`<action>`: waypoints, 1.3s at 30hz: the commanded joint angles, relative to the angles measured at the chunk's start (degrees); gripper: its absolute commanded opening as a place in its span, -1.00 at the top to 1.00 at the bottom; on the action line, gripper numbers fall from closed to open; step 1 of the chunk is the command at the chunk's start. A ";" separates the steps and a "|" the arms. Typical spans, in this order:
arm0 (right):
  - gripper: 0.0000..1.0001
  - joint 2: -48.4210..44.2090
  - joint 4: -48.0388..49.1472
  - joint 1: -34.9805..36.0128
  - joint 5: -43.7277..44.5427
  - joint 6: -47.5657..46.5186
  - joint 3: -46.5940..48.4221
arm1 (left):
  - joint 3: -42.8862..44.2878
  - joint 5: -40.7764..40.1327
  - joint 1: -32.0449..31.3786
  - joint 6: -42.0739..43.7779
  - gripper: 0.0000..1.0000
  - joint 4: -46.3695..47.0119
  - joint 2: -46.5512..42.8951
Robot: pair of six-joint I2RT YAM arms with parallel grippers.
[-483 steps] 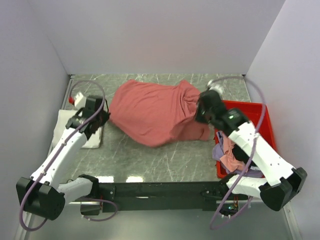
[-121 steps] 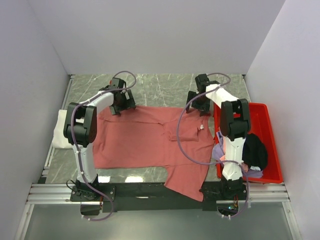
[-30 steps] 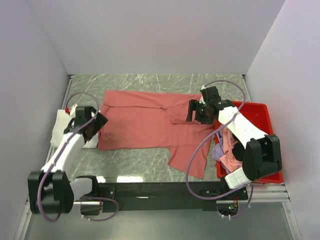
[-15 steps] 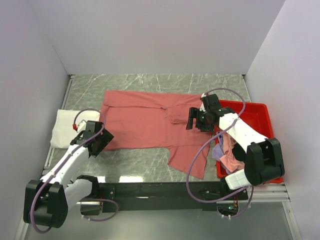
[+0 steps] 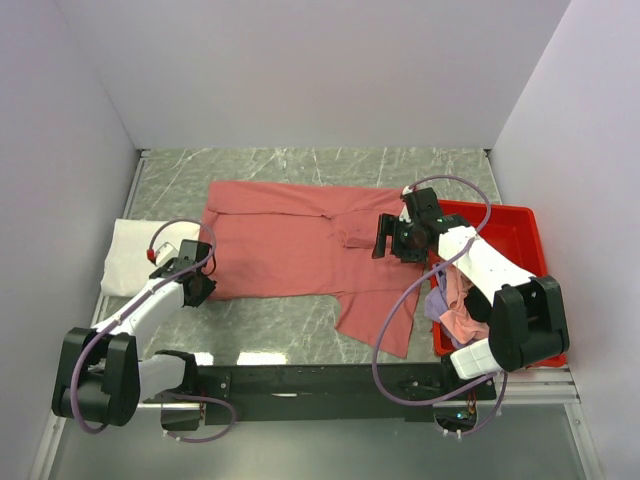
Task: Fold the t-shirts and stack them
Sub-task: Fold the tshirt
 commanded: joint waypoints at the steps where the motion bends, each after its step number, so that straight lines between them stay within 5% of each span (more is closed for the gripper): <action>1: -0.75 -0.32 1.03 0.43 0.68 0.01 0.02 | 0.76 -2.73 -0.15 0.42 0.51 1.08 -0.27; 6: -0.75 -0.67 0.50 0.43 0.95 0.09 -0.68 | 0.94 -4.14 -0.06 0.51 0.74 0.81 -0.19; 10: -0.75 -2.34 -0.20 0.43 1.21 0.09 -2.08 | 1.29 -3.96 -0.06 0.95 0.71 1.60 0.86; 12: -0.74 -2.96 -0.46 0.60 1.21 0.18 -2.70 | 1.46 -3.70 -0.06 1.30 0.99 2.13 1.22; 17: -0.73 -4.98 -3.53 3.49 2.26 0.18 -4.29 | 1.38 -2.12 -0.06 3.68 0.99 4.50 -0.18; 25: -0.68 -7.88 -8.99 16.66 5.25 3.96 -6.83 | -0.82 -0.27 -0.06 4.29 0.99 6.53 -8.88; 35: -0.63 -7.79 -18.55 35.65 9.72 12.13 -12.28 | -0.73 1.05 -0.06 3.77 0.99 5.91 -9.59; 39: -0.59 -7.79 -20.68 38.04 10.00 16.26 -14.13 | -0.65 0.96 -0.06 3.42 0.99 5.47 -10.29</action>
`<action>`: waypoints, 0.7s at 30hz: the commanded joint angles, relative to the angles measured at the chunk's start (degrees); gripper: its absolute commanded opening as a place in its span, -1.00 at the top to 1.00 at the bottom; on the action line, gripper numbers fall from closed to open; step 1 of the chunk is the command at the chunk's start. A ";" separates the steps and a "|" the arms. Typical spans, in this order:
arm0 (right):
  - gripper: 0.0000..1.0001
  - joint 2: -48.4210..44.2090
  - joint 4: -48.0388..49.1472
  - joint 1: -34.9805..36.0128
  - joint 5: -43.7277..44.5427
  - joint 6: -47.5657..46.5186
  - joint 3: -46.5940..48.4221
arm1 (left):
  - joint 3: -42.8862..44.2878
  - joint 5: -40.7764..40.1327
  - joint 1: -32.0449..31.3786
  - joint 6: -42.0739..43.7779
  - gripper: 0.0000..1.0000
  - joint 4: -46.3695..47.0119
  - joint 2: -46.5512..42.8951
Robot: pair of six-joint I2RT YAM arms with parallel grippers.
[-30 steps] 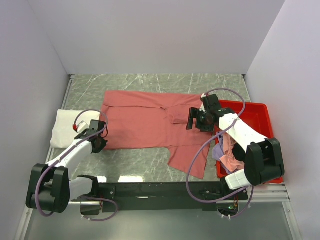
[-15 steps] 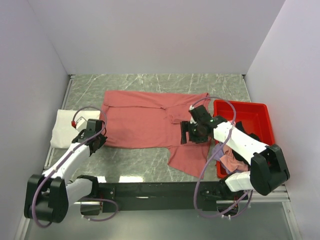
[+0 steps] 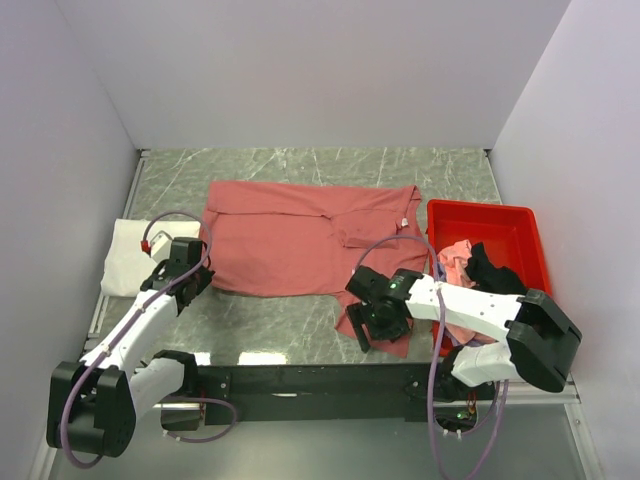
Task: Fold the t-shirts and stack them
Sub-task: Fold the tshirt
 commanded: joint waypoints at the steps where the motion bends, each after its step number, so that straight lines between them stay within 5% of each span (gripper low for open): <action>1: -0.56 -0.95 -3.92 1.15 2.46 4.94 -2.50 | -0.41 0.41 -0.06 0.14 0.99 0.92 -1.51; 9: -0.47 4.22 -0.75 0.97 5.18 6.00 -3.39 | -0.23 1.03 -0.06 0.40 0.99 1.28 -0.54; 15: -0.17 6.34 -0.22 -0.08 8.52 6.18 -3.12 | 0.03 1.03 -0.06 0.22 0.99 1.45 -0.28; 21: 0.69 5.03 -0.22 -1.84 10.71 5.65 -2.51 | 0.74 1.03 -0.06 0.05 0.99 1.01 0.51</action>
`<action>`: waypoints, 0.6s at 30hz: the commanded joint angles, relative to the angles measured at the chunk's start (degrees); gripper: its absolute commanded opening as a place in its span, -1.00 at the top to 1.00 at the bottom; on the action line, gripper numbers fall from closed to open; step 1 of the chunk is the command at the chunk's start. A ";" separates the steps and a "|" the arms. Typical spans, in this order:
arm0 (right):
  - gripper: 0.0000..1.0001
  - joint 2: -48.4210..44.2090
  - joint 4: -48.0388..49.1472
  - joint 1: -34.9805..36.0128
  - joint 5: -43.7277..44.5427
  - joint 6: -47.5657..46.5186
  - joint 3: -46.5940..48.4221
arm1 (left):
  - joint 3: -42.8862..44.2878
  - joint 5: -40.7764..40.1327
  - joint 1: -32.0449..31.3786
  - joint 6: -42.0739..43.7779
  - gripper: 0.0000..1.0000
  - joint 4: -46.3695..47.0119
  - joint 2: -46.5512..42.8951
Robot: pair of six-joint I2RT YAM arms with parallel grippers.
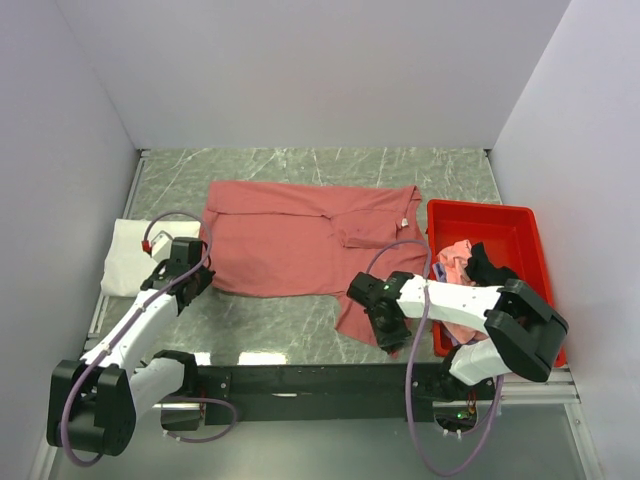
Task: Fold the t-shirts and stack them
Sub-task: Fold the tshirt
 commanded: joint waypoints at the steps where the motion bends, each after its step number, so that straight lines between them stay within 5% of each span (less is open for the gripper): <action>1: 1.00 -0.46 0.54 -1.12 7.24 0.16 1.88 | 0.85 0.42 -0.06 0.07 0.99 0.99 0.30; 18: 1.00 -3.37 -0.16 -14.21 14.63 -9.84 18.74 | 8.31 1.30 -0.06 -0.19 0.99 -0.85 5.47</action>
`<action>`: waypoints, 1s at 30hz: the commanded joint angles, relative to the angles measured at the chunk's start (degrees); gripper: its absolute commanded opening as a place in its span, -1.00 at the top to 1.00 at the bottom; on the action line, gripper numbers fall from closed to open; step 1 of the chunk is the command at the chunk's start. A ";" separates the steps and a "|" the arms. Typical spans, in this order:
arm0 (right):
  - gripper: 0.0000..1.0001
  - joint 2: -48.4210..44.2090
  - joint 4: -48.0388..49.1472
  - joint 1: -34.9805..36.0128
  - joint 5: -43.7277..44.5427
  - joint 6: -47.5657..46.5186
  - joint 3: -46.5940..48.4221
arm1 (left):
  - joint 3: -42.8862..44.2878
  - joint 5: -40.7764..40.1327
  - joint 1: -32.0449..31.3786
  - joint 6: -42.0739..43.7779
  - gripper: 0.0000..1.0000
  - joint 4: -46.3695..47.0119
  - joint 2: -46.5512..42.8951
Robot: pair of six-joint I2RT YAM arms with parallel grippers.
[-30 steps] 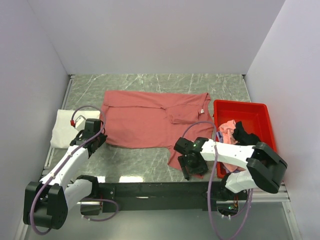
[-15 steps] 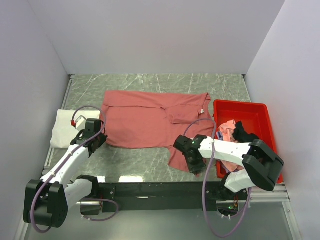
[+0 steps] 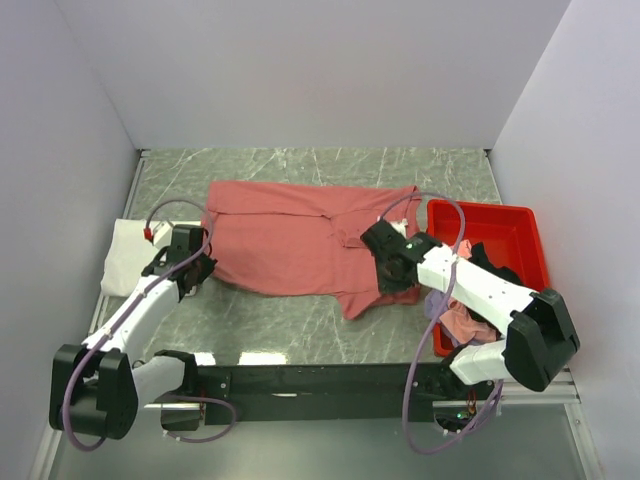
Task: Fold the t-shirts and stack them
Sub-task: Fold the tshirt
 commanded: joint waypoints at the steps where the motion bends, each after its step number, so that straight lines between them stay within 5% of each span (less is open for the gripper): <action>1: 1.00 1.03 0.47 -2.02 3.90 -3.93 6.56 | 5.21 -0.41 -0.06 -0.63 0.99 -0.75 2.22; 30: 1.00 17.81 6.01 -15.03 5.05 -13.77 36.19 | 22.09 -6.39 0.03 1.12 0.99 0.48 18.83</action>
